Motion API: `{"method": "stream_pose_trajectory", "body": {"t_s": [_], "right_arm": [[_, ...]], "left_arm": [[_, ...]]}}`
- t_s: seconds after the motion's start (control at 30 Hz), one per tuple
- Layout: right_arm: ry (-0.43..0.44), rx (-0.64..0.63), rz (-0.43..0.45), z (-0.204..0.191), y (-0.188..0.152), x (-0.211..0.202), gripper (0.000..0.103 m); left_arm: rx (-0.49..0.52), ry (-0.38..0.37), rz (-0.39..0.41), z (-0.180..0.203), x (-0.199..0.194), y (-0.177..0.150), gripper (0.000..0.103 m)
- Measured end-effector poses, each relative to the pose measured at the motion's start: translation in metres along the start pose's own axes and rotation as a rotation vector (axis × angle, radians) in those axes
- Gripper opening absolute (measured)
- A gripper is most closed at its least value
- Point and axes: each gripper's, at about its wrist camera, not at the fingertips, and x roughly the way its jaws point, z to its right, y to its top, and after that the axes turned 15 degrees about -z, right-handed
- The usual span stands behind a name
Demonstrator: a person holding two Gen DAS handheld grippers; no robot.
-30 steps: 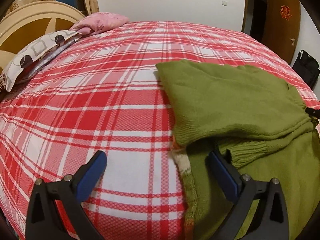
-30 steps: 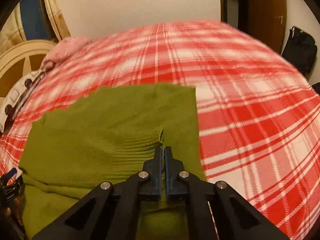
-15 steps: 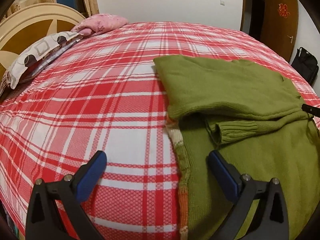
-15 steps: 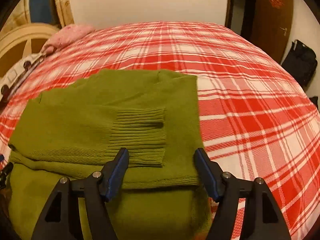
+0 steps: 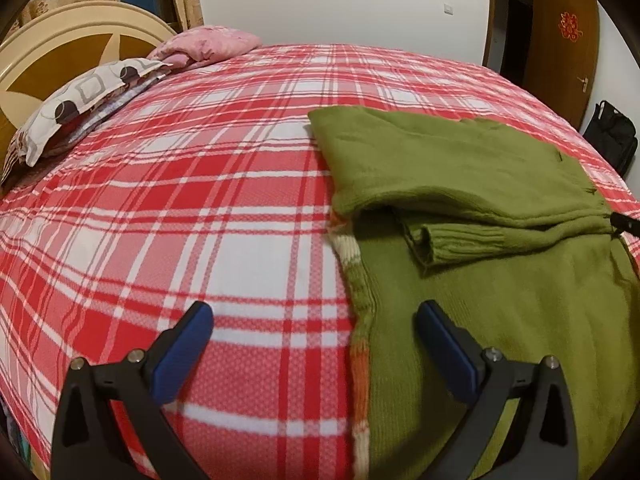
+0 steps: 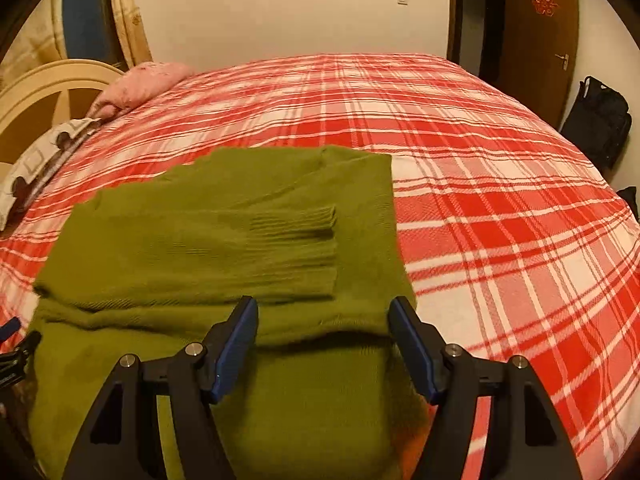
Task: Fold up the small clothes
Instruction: 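Move both tools down to the ribbed hem of the green sweater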
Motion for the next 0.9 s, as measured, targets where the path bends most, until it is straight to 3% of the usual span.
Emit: {"method": "stream_pose_trajectory", "body": {"t_s": [0.43, 0.73, 0.9], "right_arm": [[-0.040, -0.003, -0.011, 0.007, -0.055, -0.009, 0.069], [-0.008, 0.003, -0.006, 0.007, -0.083, -0.031, 0.069], [0.001, -0.009, -0.024, 0.003, -0.109, -0.044, 0.069]], "left_arm": [[0.071, -0.034, -0.013, 0.011, -0.029, -0.048, 0.103], [0.054, -0.086, -0.037, 0.007, -0.047, -0.083, 0.103], [0.111, -0.094, -0.058, 0.013, -0.058, -0.113, 0.103]]}}
